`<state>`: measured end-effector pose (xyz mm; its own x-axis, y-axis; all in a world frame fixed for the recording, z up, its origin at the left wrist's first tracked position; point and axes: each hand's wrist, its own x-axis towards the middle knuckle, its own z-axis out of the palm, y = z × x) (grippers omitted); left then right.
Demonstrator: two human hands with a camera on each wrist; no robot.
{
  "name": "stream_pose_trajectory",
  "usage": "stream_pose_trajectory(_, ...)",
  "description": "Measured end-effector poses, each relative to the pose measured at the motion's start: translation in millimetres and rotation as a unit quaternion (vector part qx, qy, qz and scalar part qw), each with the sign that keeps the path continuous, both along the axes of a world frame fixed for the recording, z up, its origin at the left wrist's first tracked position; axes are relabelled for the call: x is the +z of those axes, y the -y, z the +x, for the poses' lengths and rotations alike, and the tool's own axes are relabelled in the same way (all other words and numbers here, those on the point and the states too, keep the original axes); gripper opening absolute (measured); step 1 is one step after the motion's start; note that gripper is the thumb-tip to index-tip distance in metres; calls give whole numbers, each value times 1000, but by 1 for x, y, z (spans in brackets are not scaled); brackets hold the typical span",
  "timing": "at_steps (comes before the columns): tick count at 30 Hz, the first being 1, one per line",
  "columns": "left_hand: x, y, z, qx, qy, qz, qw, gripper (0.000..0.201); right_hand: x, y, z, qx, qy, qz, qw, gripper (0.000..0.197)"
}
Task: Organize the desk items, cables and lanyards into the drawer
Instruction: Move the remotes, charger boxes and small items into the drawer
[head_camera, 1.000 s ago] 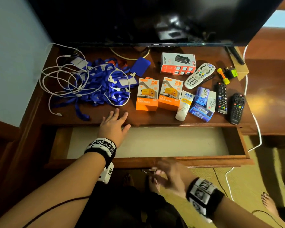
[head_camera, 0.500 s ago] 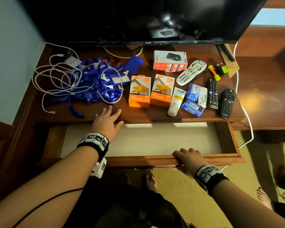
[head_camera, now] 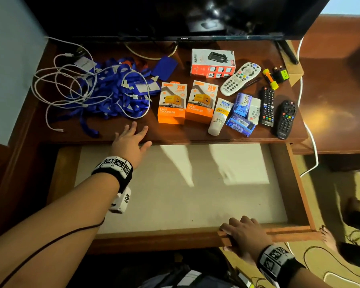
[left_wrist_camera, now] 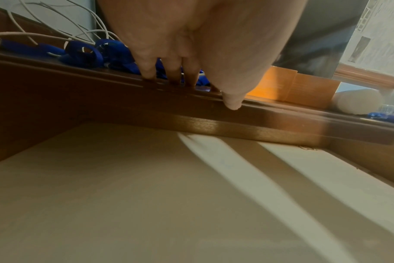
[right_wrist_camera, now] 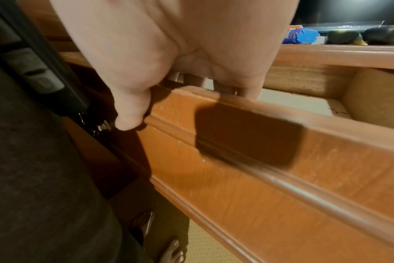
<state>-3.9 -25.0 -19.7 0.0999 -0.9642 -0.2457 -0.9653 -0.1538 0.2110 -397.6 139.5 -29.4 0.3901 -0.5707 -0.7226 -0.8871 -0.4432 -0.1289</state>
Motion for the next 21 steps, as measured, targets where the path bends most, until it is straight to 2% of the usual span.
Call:
stream_pose_trajectory(5, 2, 1, -1, 1, 4, 2, 1000, 58, 6, -3, -1, 0, -7, 18, 1000, 54)
stream_pose_trajectory(9, 4, 0, -5, 1, 10, 8, 1000, 63, 17, 4, -5, -16, 32, 45, 998, 58)
stream_pose_trajectory(12, 4, -1, -9, -3, 17, 14, 1000, 69, 43, 27, -5, -107, 91, 17, 990, 69)
stream_pose_trajectory(14, 6, -2, -10, -5, 21, 18, 1000, 72, 58, 53, -7, -220, 162, -76, 959, 60)
stream_pose_trajectory(17, 7, -3, -11, -1, 22, 21, 1000, 76, 66, 112, -27, -393, 246, -242, 853, 40)
stream_pose_trajectory(19, 10, -3, -14, 11, 18, 28, 999, 78, 69, 158, -47, -467, 239, -282, 803, 44)
stream_pose_trajectory(21, 20, -2, -22, 42, -3, 39, 998, 77, 72, 202, -67, -516, 194, -282, 786, 57)
